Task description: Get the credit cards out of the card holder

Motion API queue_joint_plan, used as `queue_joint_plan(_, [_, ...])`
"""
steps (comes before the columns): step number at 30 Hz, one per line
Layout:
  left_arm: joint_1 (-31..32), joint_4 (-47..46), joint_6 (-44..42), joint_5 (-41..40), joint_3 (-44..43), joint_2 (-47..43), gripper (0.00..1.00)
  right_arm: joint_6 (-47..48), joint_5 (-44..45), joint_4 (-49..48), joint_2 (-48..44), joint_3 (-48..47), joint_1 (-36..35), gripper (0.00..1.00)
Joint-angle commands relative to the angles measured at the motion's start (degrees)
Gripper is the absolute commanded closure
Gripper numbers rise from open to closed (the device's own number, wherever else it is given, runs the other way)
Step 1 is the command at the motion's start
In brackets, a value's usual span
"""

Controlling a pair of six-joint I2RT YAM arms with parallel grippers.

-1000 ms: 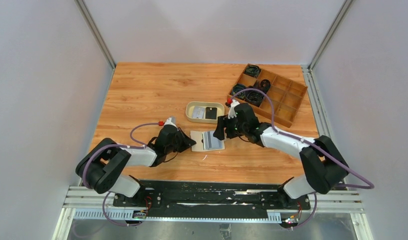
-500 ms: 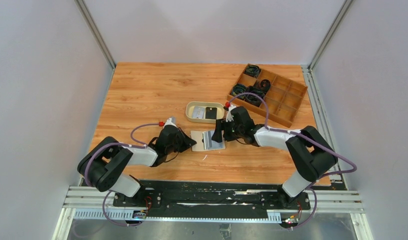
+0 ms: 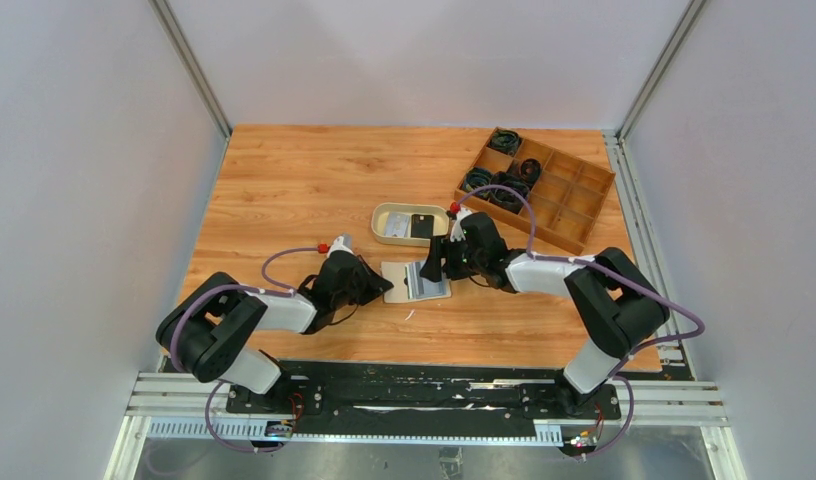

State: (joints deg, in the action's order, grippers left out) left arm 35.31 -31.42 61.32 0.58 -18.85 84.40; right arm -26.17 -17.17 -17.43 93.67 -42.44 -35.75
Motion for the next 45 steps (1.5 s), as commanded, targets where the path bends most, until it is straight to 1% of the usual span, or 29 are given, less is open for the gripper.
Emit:
queue_joint_plan(1, [1.38,4.70,-1.58,-2.91,0.00,2.10,1.00,-2.17,-3.31,-0.94,2.04,1.48,-0.47,0.30])
queue_joint_plan(8, [2.53,4.70,-1.56,-3.04,-1.05,3.08,1.00,-3.55,-6.65,-2.54,0.81,0.85,-1.92,0.31])
queue_joint_plan(12, [3.47,4.67,-1.11,-3.28,-1.93,4.06,1.00,-2.94,-6.68,-1.84,-1.03,-0.04,-3.54,0.31])
queue_joint_plan(16, [4.04,4.61,-0.95,-3.39,-2.42,4.55,1.00,-1.94,-6.00,-0.60,-2.25,-0.01,-3.71,0.31])
queue_joint_plan(32, [4.08,4.76,-2.22,-1.77,-3.22,4.89,1.00,-0.98,-6.71,-3.12,-0.47,3.06,-2.98,0.31])
queue_joint_plan(36, [4.07,4.79,-2.66,-0.95,-4.02,5.86,1.00,-0.43,-8.82,-4.69,-0.42,3.75,-2.66,0.31])
queue_joint_plan(41, [4.07,4.79,-3.20,0.68,-5.29,7.23,1.00,1.84,-14.09,-5.56,1.01,3.05,-2.36,0.31])
queue_joint_plan(45, [4.11,4.79,-3.46,0.99,-5.60,7.29,1.00,1.95,-17.50,-7.32,2.46,3.25,-1.16,0.31])
